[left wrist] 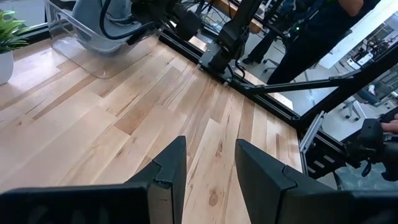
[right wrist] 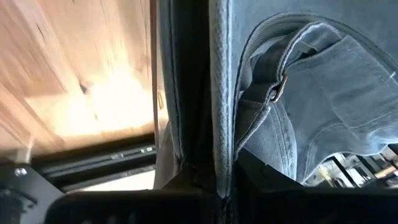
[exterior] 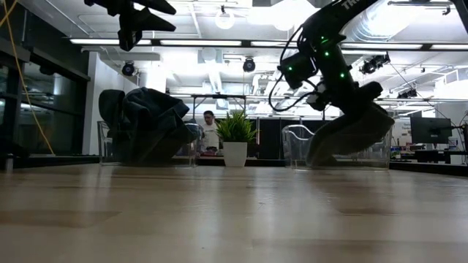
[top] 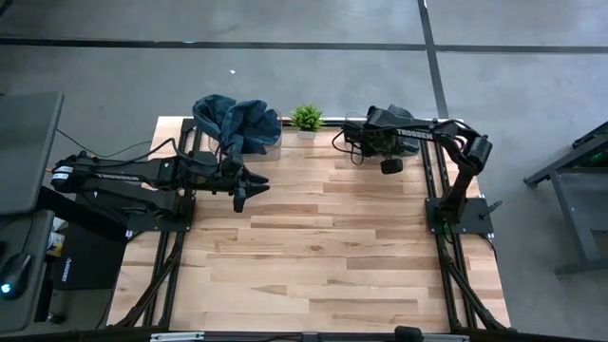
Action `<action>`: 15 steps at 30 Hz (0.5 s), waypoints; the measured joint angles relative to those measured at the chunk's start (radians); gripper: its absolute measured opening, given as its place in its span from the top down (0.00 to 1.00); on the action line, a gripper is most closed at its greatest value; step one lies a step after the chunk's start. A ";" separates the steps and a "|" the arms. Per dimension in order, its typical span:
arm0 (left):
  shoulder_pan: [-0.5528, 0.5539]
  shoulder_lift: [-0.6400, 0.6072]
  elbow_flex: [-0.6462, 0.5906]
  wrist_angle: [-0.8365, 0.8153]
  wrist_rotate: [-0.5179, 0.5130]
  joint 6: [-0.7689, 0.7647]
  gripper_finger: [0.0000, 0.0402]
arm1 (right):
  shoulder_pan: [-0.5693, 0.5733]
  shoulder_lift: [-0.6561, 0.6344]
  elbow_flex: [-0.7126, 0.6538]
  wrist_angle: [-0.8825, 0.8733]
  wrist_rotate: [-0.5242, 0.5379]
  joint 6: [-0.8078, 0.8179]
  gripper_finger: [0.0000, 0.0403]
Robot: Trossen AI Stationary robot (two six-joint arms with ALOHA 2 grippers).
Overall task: Pick & Place hat
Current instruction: Put the gray cap into the right transparent bin
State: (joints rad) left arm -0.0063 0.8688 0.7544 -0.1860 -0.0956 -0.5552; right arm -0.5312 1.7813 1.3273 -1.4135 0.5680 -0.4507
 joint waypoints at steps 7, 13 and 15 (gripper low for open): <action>0.000 0.000 0.000 0.000 0.003 0.000 0.71 | 0.000 0.000 0.000 0.010 -0.038 0.005 0.96; 0.000 0.000 0.000 0.000 0.025 0.000 0.71 | 0.000 0.000 0.000 0.015 -0.016 0.018 0.85; 0.000 0.000 0.000 0.000 0.026 0.000 0.71 | 0.000 0.000 0.000 0.017 0.000 0.023 0.81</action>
State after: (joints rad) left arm -0.0064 0.8688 0.7544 -0.1859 -0.0692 -0.5552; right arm -0.5308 1.7813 1.3273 -1.3969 0.5683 -0.4278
